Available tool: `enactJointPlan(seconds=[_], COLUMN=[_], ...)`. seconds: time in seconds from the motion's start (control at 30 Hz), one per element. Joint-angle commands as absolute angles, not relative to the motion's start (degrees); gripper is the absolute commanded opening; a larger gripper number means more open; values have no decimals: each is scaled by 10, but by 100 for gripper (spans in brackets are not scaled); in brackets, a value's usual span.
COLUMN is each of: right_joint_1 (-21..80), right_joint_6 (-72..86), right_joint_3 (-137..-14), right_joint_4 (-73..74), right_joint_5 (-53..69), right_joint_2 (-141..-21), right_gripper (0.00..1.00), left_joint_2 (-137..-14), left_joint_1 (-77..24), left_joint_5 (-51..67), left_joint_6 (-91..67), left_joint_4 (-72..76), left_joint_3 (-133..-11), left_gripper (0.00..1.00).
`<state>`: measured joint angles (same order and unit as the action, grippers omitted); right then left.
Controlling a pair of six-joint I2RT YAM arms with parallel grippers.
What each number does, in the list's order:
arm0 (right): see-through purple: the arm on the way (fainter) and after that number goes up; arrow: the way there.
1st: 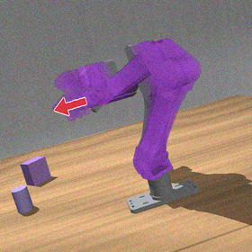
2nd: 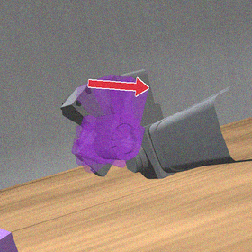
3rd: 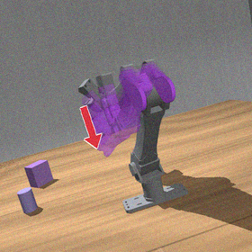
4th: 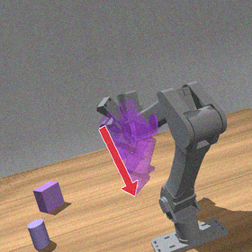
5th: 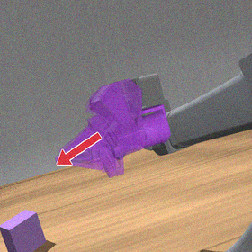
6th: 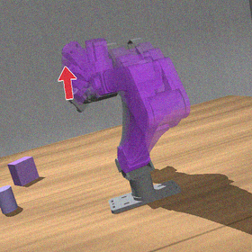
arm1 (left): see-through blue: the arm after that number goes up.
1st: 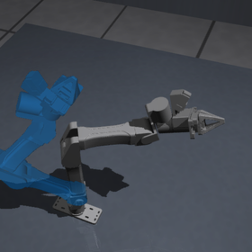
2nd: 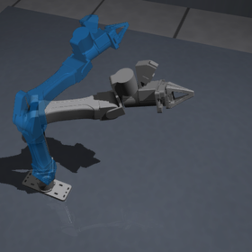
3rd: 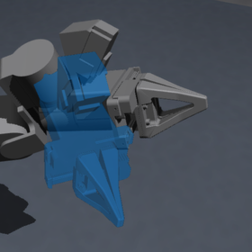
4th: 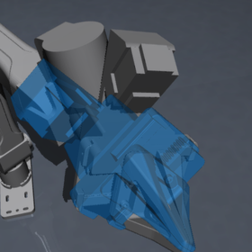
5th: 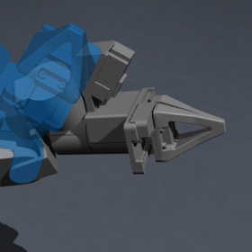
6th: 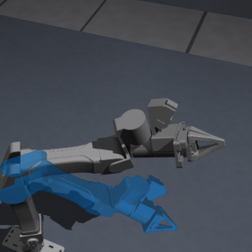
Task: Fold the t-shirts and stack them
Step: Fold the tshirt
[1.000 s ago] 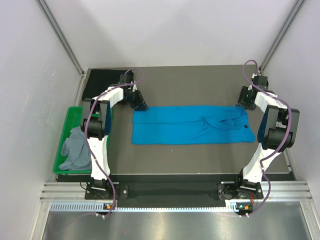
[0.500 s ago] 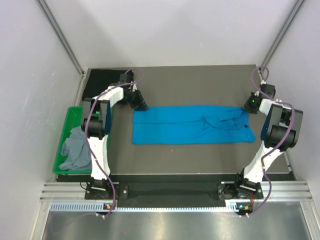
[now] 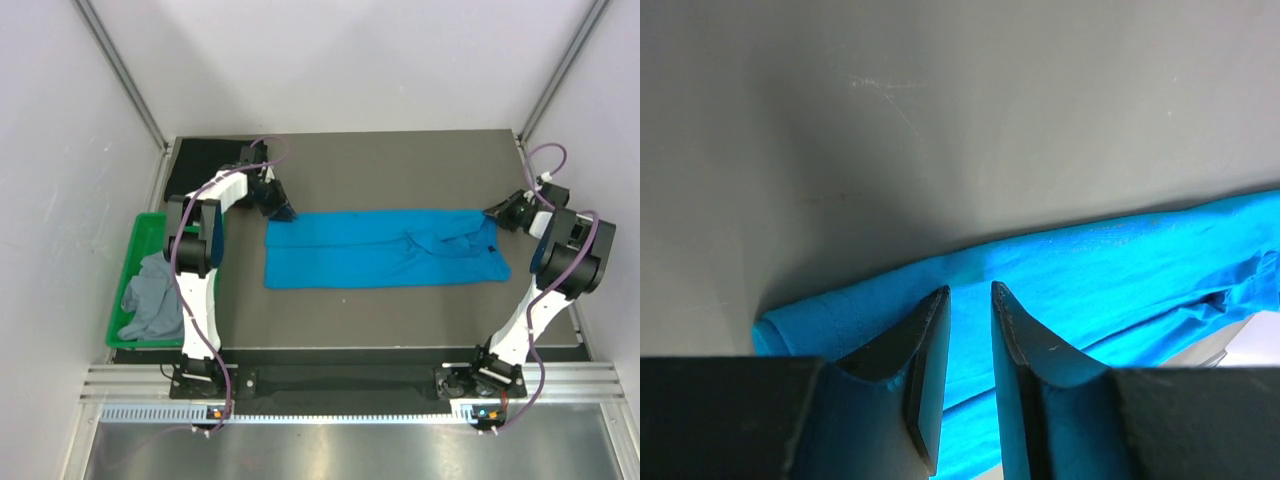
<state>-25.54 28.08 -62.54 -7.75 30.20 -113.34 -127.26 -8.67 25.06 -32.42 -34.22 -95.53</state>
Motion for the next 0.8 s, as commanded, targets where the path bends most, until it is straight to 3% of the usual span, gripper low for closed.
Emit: enactJointPlan(seconds=[0.0, 0.5, 0.6, 0.67, 0.77], right_joint_1=[-259, -259, -254, -247, -236], right_joint_6=[294, 348, 324, 289, 252], right_joint_3=[-631, -626, -645, -664, -698], right_joint_4=[-127, -178, -129, -36, 93], right_joint_5=[318, 286, 277, 255, 196], right_joint_2=[-1149, -1146, -1126, -1103, -1071], right_gripper=[2, 2, 18, 25, 44], left_joint_2=[-1323, -1310, -1288, -1258, -1224], left_joint_1=[-82, -76, -77, -81, -89], left_joint_5=[167, 133, 187, 212, 235], left_joint_6=[-294, -297, -301, -301, -302], left_joint_4=[-366, -374, -366, -360, -366], left_joint_3=[-940, -950, -974, -990, -1010], left_gripper=[30, 30, 31, 33, 34])
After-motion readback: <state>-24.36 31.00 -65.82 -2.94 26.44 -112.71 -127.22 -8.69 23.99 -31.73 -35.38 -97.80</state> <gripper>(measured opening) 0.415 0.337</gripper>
